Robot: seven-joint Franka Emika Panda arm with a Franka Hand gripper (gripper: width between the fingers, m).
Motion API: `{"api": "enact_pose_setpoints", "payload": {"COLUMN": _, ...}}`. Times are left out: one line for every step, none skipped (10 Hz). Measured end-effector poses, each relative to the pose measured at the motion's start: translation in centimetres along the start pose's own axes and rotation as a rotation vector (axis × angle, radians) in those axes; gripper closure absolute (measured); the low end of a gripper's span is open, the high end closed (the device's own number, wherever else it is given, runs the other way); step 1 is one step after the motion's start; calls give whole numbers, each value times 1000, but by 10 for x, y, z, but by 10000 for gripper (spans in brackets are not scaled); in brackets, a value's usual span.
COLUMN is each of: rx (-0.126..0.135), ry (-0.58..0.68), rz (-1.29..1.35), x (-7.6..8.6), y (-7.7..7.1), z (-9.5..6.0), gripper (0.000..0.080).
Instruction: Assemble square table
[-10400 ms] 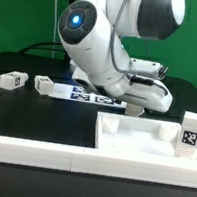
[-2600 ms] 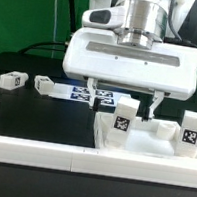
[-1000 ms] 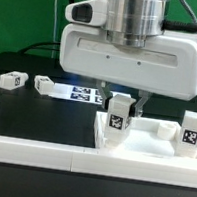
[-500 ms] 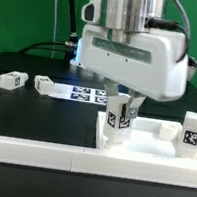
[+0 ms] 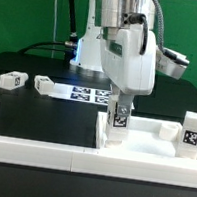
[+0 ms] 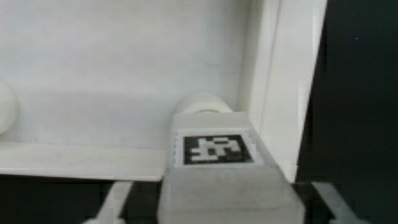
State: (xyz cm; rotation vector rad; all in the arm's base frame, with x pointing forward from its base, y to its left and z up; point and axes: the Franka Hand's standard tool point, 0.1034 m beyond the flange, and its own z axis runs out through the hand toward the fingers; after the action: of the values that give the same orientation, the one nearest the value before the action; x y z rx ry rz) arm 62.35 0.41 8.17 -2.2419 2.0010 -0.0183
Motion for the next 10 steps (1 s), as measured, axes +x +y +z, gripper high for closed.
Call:
{"api": "enact_pose_setpoints", "payload": {"rx": -1, "ry": 0, "rz": -44, "x": 0, "y": 0, "z": 0, "gripper": 347}}
{"api": "enact_pose_setpoints", "payload": {"rx": -25, "ry": 7, "rz": -193, "x": -1, "y": 0, "z": 0, "gripper": 347}}
{"api": "enact_pose_setpoints", "payload": {"rx": -45, "ry": 19, "rz": -350, "x": -3, "y": -2, "z": -1, "gripper": 194}}
{"api": "enact_pose_setpoints", "payload": {"rx": -42, "ry": 23, "rz": -426, "x": -6, "y": -2, "z": -2, "gripper": 194}}
{"api": "enact_pose_setpoints", "payload": {"rx": -40, "ry": 27, "rz": -484, "x": -7, "y": 2, "z": -2, "gripper": 161}}
{"api": "enact_pose_setpoints", "payload": {"rx": -41, "ry": 26, "rz": -557, "x": -5, "y": 1, "z": -1, "gripper": 153}}
{"api": "enact_pose_setpoints", "payload": {"rx": -42, "ry": 25, "rz": -586, "x": -5, "y": 1, "z": -1, "gripper": 153}}
{"api": "enact_pose_setpoints", "payload": {"rx": -54, "ry": 35, "rz": -747, "x": -4, "y": 2, "z": -1, "gripper": 151}}
{"api": "enact_pose_setpoints", "payload": {"rx": -76, "ry": 54, "rz": -934, "x": -4, "y": 1, "z": -1, "gripper": 151}}
{"api": "enact_pose_setpoints", "payload": {"rx": -74, "ry": 64, "rz": -1006, "x": -6, "y": -1, "z": 0, "gripper": 151}}
